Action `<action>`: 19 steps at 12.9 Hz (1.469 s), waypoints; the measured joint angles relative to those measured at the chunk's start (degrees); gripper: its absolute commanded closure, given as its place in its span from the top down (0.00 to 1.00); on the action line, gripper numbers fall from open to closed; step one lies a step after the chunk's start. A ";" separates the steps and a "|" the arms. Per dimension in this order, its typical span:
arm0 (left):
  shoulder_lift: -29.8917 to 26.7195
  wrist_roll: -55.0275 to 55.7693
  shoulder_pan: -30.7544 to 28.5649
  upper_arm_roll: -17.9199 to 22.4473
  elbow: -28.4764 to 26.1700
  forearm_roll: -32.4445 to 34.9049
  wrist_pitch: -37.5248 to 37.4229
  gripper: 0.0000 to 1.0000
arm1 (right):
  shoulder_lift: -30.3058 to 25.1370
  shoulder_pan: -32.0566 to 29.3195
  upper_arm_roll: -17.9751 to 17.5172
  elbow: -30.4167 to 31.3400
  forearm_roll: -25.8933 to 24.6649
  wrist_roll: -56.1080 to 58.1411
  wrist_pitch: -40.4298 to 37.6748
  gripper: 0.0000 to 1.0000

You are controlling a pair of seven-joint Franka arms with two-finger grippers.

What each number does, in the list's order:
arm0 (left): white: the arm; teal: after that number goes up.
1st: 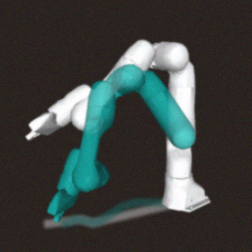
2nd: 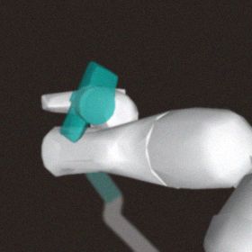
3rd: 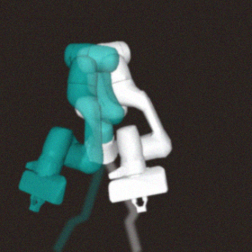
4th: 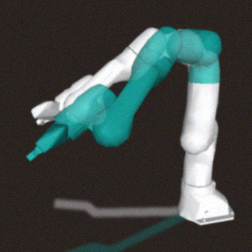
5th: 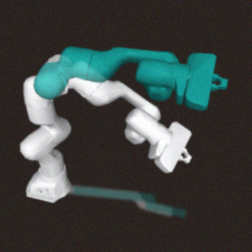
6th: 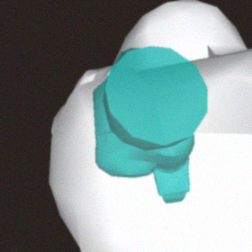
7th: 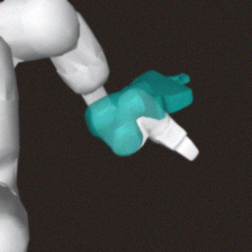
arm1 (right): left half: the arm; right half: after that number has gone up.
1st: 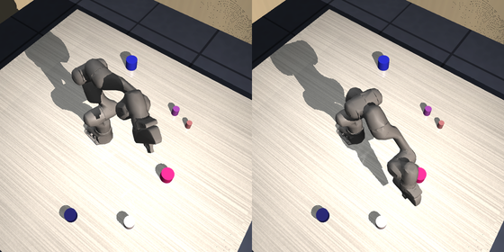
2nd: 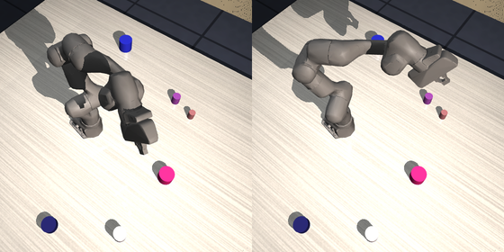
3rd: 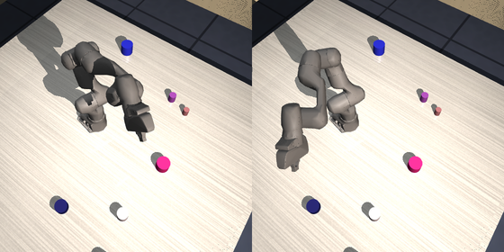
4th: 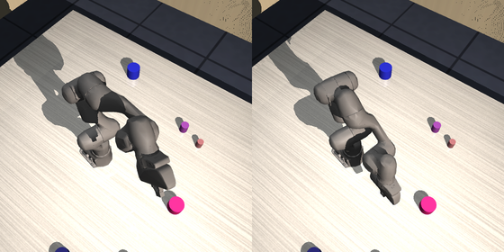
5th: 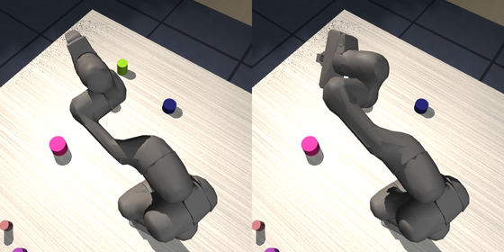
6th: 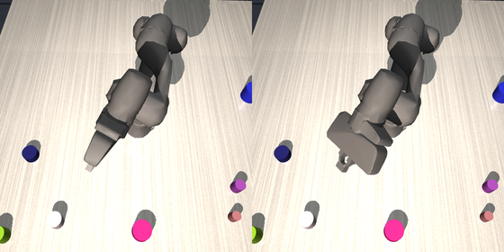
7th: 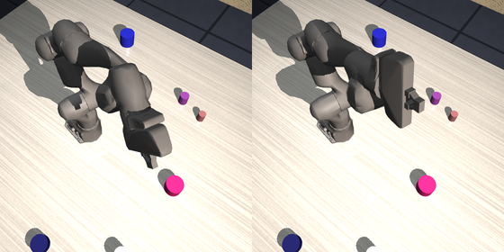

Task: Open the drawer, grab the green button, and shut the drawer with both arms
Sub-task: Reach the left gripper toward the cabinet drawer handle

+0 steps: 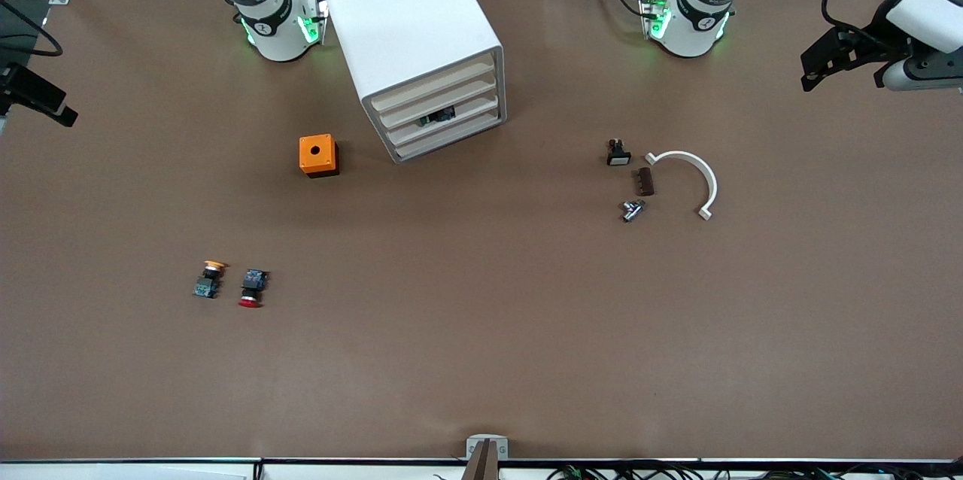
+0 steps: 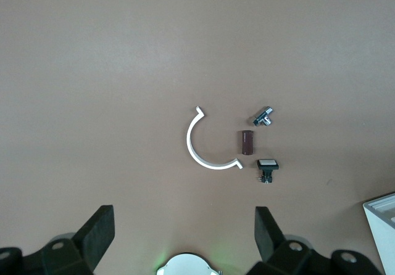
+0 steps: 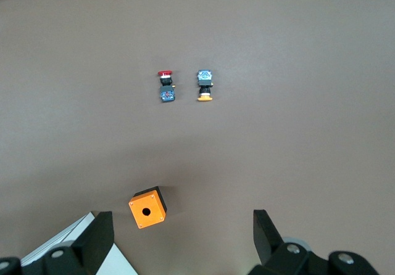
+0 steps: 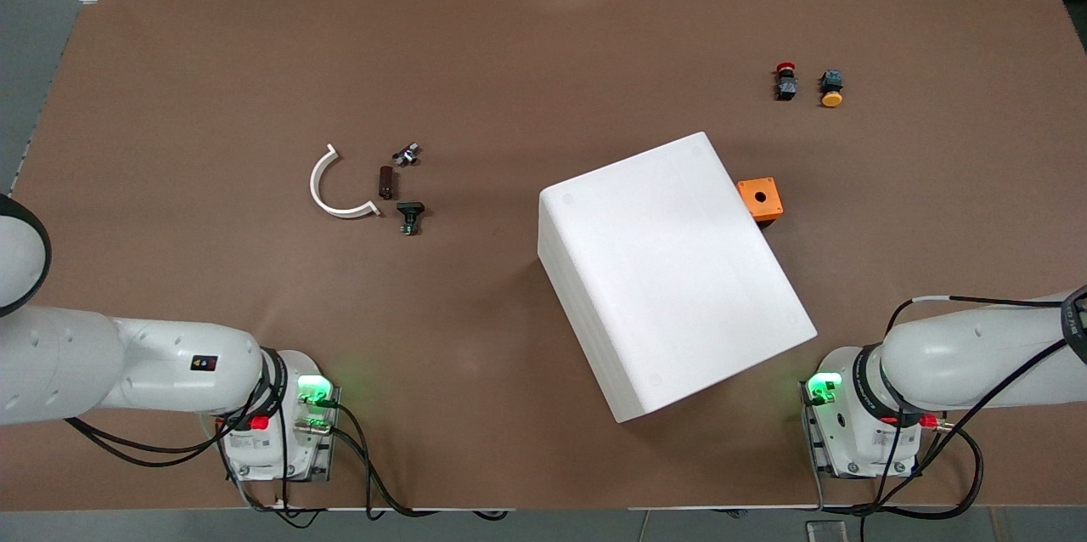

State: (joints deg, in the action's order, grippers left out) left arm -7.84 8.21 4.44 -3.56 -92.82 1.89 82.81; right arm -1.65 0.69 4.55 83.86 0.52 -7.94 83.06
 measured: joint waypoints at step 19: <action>28.04 20.15 4.23 -2.22 3.94 -6.94 6.46 1.00 | 0.00 -0.01 0.07 0.13 0.00 0.00 -0.07 1.00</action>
State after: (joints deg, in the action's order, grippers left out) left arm 20.21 28.36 8.67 -5.78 -88.87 -5.04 89.27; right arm -1.66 0.69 4.62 83.99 0.52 -7.94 82.99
